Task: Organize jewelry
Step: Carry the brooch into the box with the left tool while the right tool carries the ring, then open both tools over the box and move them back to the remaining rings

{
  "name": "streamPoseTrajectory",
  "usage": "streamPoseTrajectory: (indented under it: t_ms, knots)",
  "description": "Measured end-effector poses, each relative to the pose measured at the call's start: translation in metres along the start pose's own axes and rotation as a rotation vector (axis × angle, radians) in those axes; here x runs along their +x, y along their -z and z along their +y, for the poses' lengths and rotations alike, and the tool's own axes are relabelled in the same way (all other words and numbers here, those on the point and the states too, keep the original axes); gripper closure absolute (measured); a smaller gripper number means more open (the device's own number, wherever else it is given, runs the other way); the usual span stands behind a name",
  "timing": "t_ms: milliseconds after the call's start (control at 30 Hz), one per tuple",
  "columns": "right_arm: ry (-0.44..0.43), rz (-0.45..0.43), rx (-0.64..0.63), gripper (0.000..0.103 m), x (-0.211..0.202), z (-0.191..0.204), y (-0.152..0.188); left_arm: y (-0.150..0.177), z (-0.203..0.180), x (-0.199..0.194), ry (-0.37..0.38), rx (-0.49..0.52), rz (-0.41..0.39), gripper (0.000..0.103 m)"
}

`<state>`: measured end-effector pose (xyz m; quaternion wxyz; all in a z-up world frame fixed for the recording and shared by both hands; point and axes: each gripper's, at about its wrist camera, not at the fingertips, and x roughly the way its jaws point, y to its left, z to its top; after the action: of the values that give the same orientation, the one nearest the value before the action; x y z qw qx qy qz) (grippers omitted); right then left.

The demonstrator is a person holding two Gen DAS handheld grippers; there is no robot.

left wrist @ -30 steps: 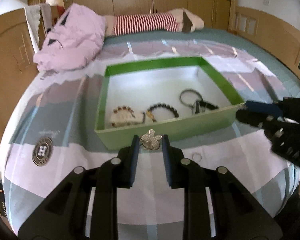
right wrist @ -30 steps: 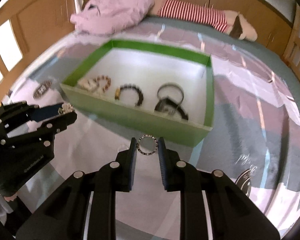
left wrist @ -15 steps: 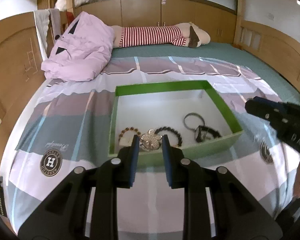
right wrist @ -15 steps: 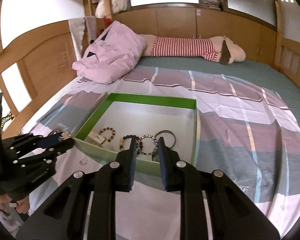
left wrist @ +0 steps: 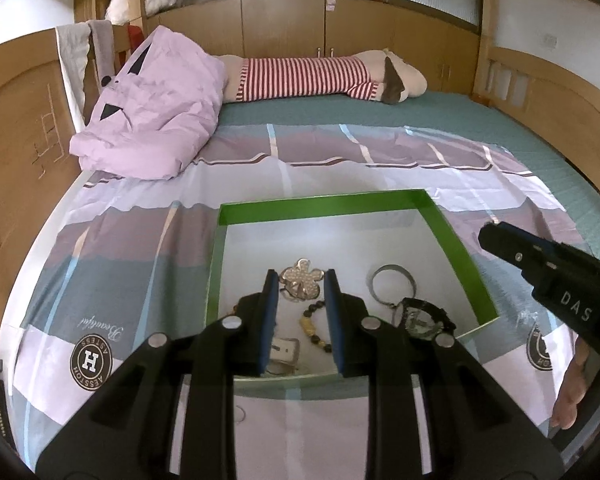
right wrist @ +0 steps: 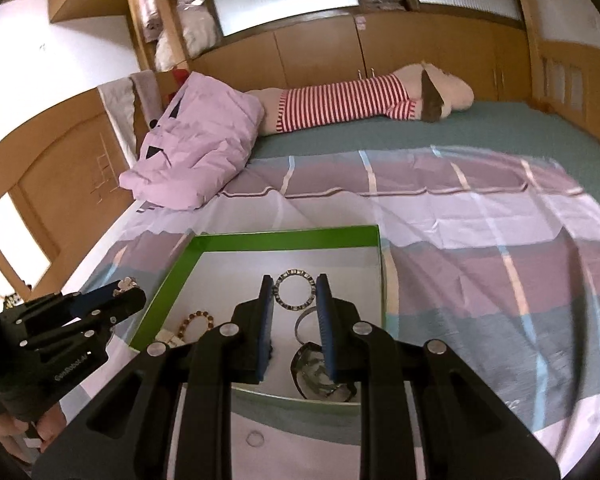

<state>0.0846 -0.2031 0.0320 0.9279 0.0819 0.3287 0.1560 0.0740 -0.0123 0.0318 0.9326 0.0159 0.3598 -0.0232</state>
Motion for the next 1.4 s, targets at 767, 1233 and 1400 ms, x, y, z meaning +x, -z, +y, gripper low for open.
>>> streamPoseTrajectory:
  t_ms: [767, 1233, 1400]
  knots:
    - [0.044, -0.024, -0.109, 0.082, -0.005, 0.022, 0.018, 0.019, 0.008, 0.019, -0.009, -0.012, 0.055, 0.080]
    - [0.073, 0.058, -0.103, 0.082, 0.025, 0.016, 0.031, 0.025, 0.017, 0.046, -0.022, -0.030, 0.097, 0.080]
    - [0.072, 0.096, -0.099, 0.082, 0.037, 0.016, 0.037, 0.027, 0.014, 0.053, -0.006, -0.039, 0.126, 0.080]
